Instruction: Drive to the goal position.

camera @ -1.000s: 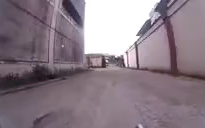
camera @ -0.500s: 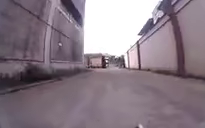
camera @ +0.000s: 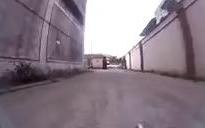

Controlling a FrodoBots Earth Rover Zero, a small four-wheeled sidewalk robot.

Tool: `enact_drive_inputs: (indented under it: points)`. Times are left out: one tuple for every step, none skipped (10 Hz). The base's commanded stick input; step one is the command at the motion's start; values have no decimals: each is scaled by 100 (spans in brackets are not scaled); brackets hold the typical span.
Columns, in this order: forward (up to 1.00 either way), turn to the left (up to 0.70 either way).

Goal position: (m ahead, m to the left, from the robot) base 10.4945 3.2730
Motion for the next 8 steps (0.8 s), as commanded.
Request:
enact_drive_inputs:
  points:
    - [100, -22]
    - [100, -5]
    - [100, 0]
    - [100, 0]
    - [100, 0]
    - [100, 0]
    - [100, 0]
    - [100, 0]
